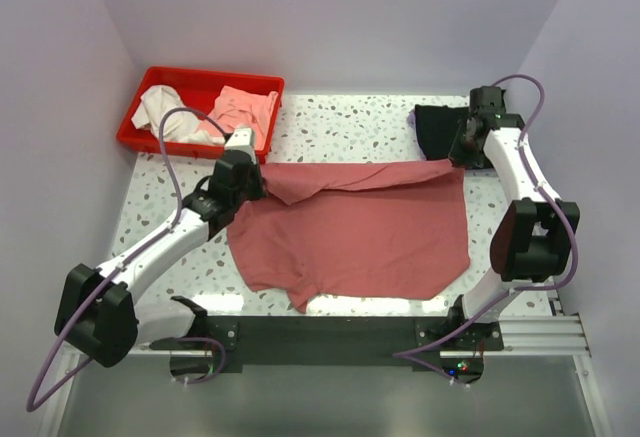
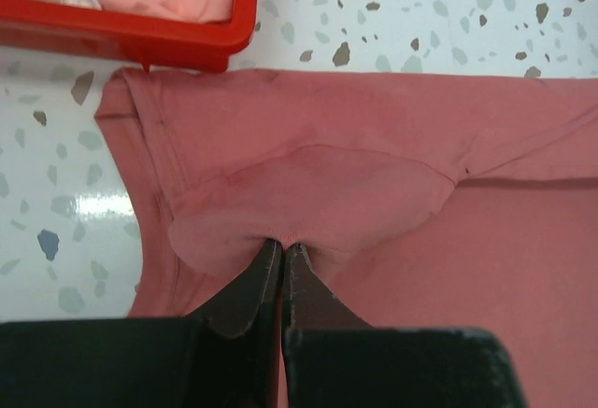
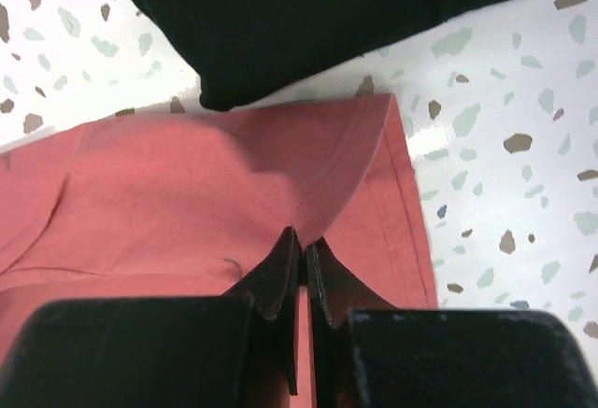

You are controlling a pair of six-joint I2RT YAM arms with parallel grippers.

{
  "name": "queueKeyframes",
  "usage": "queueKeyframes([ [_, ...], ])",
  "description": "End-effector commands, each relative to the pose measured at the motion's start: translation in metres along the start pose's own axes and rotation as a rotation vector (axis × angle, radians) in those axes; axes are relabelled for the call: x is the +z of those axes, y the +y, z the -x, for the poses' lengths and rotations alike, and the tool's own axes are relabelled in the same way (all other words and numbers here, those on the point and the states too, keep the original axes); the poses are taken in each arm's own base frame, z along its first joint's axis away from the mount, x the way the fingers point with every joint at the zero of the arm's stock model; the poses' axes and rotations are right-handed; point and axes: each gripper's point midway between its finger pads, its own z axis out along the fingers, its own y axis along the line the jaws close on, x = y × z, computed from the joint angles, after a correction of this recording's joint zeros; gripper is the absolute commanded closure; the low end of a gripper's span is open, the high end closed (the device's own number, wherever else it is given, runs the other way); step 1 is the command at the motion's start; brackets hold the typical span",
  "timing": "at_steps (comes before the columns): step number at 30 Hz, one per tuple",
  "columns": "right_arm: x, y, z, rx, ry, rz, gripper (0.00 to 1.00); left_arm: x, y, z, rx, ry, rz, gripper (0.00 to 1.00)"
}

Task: Fold and stack the t-shirts
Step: Fold the tshirt

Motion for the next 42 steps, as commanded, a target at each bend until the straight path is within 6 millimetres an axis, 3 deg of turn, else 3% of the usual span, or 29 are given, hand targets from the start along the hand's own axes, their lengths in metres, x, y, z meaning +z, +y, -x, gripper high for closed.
queueKeyframes([
  [1,-0.019,-0.006,0.006,-0.032,0.005,-0.020,0.97,-0.013,0.003,-0.013,-0.063,0.035,0.027,1.00],
  [10,-0.017,-0.029,-0.014,-0.051,0.077,-0.133,0.95,-0.026,0.007,-0.050,-0.104,0.127,0.047,1.00],
  [12,-0.012,-0.034,-0.021,-0.054,0.095,-0.155,0.88,-0.025,0.010,-0.055,-0.106,0.136,0.056,1.00],
  [14,-0.008,-0.040,-0.026,-0.050,0.105,-0.194,0.63,-0.023,0.010,-0.058,-0.107,0.141,0.057,1.00],
  [16,-0.007,-0.043,-0.027,-0.048,0.106,-0.206,0.27,-0.022,0.011,-0.060,-0.105,0.144,0.064,1.00],
  [18,-0.009,-0.042,-0.024,-0.042,0.090,-0.206,0.06,-0.020,0.012,-0.061,-0.100,0.146,0.070,1.00],
  [19,-0.010,-0.042,-0.023,-0.040,0.084,-0.202,0.01,-0.020,0.012,-0.061,-0.101,0.148,0.069,1.00],
  [23,-0.021,-0.030,-0.014,-0.034,0.031,-0.126,0.01,-0.020,0.013,-0.061,-0.102,0.144,0.076,1.00],
  [27,-0.030,0.016,-0.023,-0.095,0.010,0.115,0.01,-0.020,0.010,-0.058,-0.106,0.139,0.059,1.00],
  [30,-0.041,0.069,-0.047,-0.219,0.005,0.301,0.01,-0.016,0.004,-0.048,-0.117,0.112,0.041,1.00],
  [33,-0.054,0.126,-0.082,-0.376,0.005,0.441,0.01,-0.008,-0.004,-0.033,-0.131,0.079,0.028,1.00],
  [35,-0.074,0.176,-0.123,-0.488,0.046,0.637,0.01,0.004,-0.003,-0.036,-0.133,0.105,0.041,1.00],
  [36,-0.075,0.195,-0.134,-0.506,0.034,0.715,0.01,0.008,-0.001,-0.034,-0.139,0.110,0.051,1.00],
  [37,-0.082,0.217,-0.159,-0.549,0.070,0.790,0.01,0.015,-0.001,-0.034,-0.136,0.120,0.065,1.00],
  [40,-0.085,0.251,-0.188,-0.571,0.079,0.897,0.02,0.025,-0.001,-0.025,-0.143,0.105,0.079,1.00],
  [41,-0.083,0.265,-0.211,-0.602,0.111,0.918,0.04,0.031,0.001,-0.026,-0.147,0.110,0.087,1.00],
  [42,-0.082,0.276,-0.213,-0.612,0.081,0.921,0.06,0.036,0.004,-0.020,-0.158,0.093,0.094,1.00],
])
